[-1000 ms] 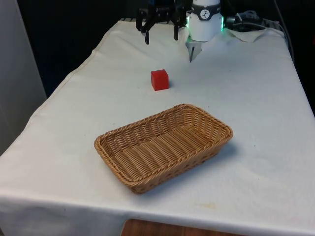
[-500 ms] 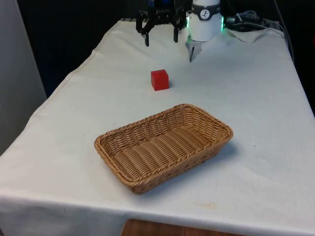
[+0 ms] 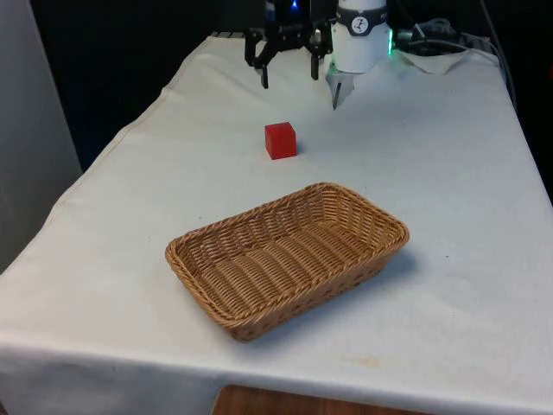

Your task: Pick up the cube and place it into the basket.

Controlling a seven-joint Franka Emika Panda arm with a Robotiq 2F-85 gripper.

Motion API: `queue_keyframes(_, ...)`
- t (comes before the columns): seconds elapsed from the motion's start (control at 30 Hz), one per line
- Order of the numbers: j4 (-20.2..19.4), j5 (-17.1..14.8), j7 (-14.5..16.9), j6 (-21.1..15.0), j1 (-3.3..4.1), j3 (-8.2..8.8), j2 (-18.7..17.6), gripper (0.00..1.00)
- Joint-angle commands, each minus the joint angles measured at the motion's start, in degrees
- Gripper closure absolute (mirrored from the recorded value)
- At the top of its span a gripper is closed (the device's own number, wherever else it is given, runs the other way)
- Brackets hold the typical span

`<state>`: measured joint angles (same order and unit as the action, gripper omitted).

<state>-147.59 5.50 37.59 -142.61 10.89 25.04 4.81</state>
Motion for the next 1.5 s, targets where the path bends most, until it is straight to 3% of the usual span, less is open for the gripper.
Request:
queue_keyframes(0.0,0.0,0.0,0.0,0.0,0.00,0.00,0.0,0.00)
queue_keyframes(0.03,-0.5,-1.0,0.3,-1.3,0.29,-0.11,-0.2,0.00)
queue_keyframes(0.3,-1.0,-2.6,0.1,-2.8,0.29,-1.03,-1.3,0.00)
queue_keyframes(0.37,-1.6,-3.8,0.3,-4.6,0.40,-1.32,-1.8,0.00)
queue_keyframes(0.5,-1.8,-3.7,0.1,-6.0,0.46,-1.49,-2.5,0.00)
queue_keyframes(0.53,-1.5,-3.3,0.1,-4.9,0.34,-1.38,-2.3,0.00)
queue_keyframes(0.97,-2.8,-3.3,-0.1,-11.6,0.40,-1.49,-5.3,0.00)
queue_keyframes(1.47,-2.8,-4.4,1.3,-12.3,0.06,-1.20,-6.7,0.00)
